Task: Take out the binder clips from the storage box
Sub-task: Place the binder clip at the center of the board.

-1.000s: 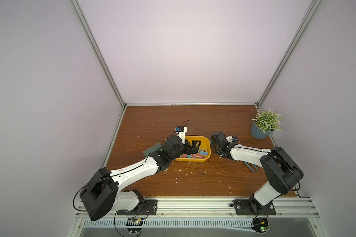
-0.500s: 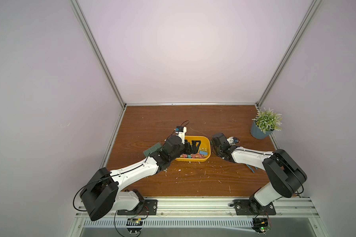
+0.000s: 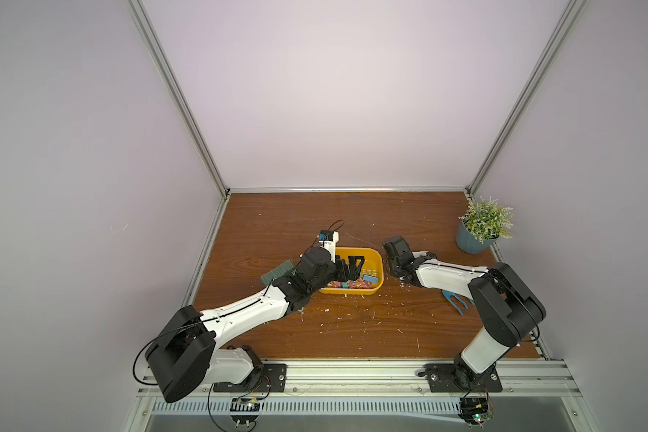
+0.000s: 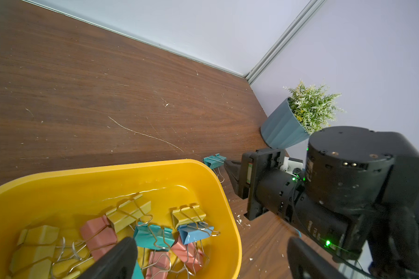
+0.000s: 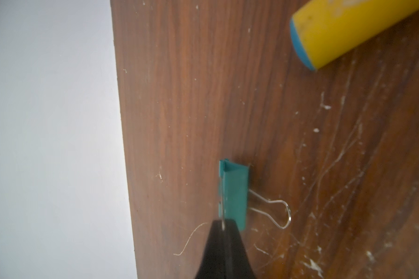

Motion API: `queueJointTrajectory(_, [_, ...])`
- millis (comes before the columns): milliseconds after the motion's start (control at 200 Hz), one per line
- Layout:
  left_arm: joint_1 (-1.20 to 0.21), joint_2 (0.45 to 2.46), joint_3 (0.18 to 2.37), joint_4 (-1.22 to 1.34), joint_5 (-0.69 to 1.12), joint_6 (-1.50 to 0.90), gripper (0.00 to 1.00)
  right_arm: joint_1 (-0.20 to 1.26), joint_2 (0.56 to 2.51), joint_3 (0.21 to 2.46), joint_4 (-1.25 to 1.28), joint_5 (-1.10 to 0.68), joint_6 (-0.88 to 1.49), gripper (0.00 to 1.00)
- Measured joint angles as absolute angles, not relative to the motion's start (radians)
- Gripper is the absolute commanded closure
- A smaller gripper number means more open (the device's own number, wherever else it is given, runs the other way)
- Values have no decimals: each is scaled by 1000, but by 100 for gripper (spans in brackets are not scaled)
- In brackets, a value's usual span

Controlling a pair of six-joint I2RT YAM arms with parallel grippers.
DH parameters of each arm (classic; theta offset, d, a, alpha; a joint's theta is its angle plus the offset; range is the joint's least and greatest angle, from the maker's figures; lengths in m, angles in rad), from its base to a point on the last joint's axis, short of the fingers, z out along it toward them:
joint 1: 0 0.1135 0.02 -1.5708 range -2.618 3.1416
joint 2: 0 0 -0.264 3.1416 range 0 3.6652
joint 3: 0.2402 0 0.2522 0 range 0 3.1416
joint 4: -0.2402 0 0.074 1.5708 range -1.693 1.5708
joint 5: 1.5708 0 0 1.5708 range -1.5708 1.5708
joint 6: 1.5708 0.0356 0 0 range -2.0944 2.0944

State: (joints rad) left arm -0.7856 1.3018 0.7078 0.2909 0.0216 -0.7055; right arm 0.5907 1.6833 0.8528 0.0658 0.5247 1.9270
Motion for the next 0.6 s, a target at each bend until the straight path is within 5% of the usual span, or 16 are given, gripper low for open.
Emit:
queueJointTrajectory(425, [-786,1273,707,286,-12,-695,0,601,1473,645,178,349,1824,59])
queueJointTrajectory(600, [-786,1248,688,289,-47,-680,0,601,1310,601,165,331,1636,28])
